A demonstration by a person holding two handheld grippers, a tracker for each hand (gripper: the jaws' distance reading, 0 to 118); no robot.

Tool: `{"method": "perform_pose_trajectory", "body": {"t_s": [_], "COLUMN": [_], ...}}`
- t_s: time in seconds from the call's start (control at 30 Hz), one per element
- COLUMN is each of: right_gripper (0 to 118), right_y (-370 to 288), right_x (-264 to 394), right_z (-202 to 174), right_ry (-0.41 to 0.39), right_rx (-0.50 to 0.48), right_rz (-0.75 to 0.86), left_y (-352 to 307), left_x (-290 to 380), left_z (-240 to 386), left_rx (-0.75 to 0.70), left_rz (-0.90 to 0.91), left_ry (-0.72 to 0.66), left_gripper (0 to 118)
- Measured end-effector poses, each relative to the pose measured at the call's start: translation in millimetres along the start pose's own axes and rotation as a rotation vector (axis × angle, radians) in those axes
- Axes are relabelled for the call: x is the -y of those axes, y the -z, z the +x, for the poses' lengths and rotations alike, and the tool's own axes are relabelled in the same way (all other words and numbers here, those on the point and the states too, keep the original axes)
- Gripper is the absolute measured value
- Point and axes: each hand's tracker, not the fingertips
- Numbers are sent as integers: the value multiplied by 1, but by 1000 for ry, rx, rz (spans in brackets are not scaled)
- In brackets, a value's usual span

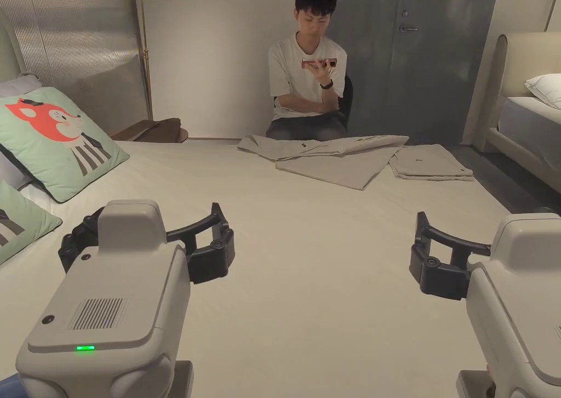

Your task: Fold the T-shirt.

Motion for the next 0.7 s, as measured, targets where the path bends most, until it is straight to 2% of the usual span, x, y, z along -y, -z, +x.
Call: {"method": "perform_pose_trajectory", "body": {"t_s": [0.7], "right_gripper": [114], "right_y": [2], "right_x": [1], "right_z": [1], "right_ry": [7], "right_rx": [-16], "right_rz": [-23], "left_y": [-5], "left_x": [0], "left_z": [3], "left_rx": [14], "left_rz": [23], "left_ry": [5], "left_gripper": [111]}}
